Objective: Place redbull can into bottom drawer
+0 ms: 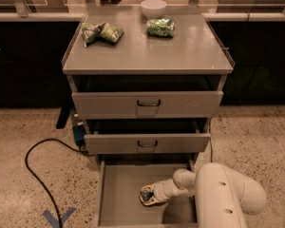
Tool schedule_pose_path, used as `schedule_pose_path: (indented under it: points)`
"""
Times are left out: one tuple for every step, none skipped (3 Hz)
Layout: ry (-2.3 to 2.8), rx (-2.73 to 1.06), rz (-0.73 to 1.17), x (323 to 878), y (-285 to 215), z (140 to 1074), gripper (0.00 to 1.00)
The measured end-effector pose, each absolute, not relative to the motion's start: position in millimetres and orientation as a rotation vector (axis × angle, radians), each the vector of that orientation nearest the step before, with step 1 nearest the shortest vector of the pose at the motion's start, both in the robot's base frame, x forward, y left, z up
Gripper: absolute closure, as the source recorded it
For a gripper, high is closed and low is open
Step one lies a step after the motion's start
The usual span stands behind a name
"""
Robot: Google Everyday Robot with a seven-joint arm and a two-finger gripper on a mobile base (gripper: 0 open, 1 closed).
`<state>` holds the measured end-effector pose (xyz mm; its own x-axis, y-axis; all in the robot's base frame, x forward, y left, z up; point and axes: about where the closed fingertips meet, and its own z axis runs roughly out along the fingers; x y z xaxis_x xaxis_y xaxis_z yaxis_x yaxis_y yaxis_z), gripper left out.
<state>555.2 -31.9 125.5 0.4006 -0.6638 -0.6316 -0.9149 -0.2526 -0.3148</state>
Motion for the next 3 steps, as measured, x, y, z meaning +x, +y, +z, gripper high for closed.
schedule_pose_path:
  points:
    - [1.342, -2.008, 0.495, 555.2, -31.9, 125.5, 0.11]
    - [1.342, -2.008, 0.495, 555.1, -31.9, 125.5, 0.00]
    - [1.342, -2.008, 0.495, 555.1, -31.9, 125.4, 0.00]
